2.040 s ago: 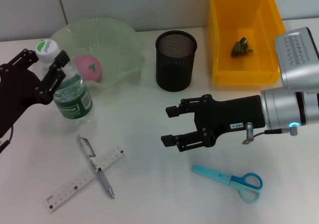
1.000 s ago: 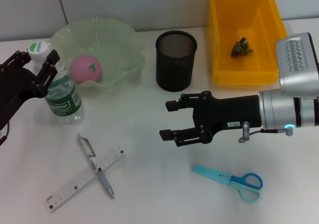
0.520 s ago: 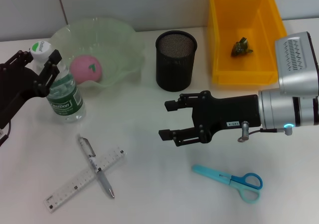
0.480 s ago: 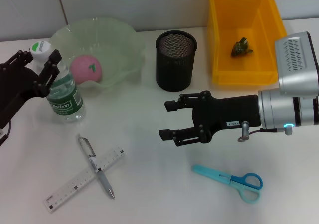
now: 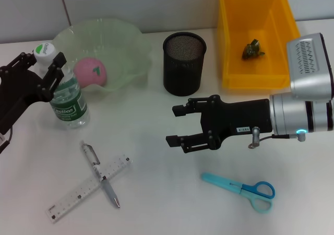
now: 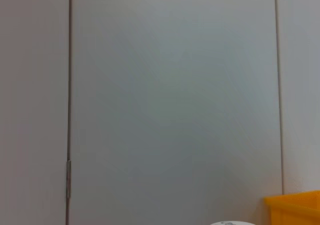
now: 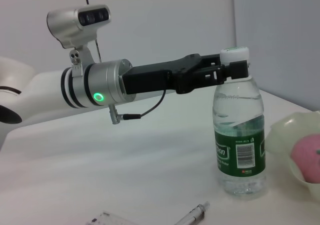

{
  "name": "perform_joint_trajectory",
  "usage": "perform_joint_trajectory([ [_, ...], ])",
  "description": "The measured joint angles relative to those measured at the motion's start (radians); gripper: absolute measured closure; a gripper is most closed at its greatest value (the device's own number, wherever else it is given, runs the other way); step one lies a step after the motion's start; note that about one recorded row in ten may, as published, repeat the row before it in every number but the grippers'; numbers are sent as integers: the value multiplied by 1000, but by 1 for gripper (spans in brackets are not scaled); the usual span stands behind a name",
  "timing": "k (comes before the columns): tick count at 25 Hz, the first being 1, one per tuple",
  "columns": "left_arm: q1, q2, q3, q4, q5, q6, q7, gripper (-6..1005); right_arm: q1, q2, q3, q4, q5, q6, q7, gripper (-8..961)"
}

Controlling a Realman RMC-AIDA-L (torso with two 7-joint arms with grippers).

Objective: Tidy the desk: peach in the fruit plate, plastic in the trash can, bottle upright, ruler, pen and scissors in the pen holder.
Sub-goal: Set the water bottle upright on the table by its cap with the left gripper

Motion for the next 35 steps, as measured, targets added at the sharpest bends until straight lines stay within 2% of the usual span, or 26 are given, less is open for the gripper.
perform_joint_trajectory([
  [19, 0, 0, 3, 0, 2, -1, 1, 564, 9, 2, -2, 12, 6, 3, 1, 184],
  [35, 2, 0, 6, 0, 3, 6, 12, 479, 12, 0, -2, 12, 8, 3, 1, 184],
])
